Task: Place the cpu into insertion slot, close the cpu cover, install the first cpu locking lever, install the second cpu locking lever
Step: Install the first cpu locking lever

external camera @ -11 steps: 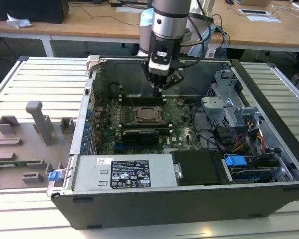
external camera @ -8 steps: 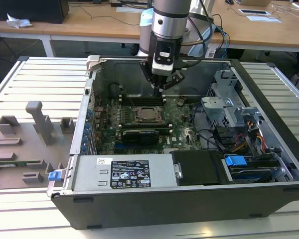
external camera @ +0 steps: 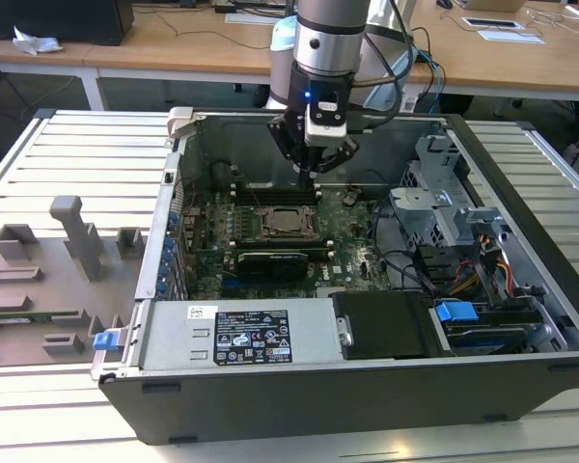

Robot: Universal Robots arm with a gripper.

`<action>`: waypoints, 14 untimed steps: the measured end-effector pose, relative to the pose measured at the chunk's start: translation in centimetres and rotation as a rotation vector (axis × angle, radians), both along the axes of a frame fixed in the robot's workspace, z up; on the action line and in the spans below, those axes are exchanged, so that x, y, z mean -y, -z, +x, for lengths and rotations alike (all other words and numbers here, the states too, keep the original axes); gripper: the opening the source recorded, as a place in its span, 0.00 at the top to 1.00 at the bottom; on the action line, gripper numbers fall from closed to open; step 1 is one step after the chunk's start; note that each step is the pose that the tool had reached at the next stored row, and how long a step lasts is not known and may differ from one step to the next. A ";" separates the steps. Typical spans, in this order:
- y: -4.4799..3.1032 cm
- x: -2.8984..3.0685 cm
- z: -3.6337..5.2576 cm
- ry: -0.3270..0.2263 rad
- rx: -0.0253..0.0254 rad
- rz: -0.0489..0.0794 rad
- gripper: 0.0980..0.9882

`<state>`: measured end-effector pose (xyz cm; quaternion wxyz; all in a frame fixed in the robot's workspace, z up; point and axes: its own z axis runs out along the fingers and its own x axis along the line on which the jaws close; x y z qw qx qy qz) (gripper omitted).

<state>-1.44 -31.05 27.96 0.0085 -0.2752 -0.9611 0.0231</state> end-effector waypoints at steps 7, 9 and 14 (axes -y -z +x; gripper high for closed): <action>0.00 0.00 0.00 -0.107 -0.0001 0.000 0.99; 0.00 0.00 0.00 -0.141 0.0000 0.000 0.99; 0.00 0.00 0.00 -0.235 -0.0001 0.000 0.99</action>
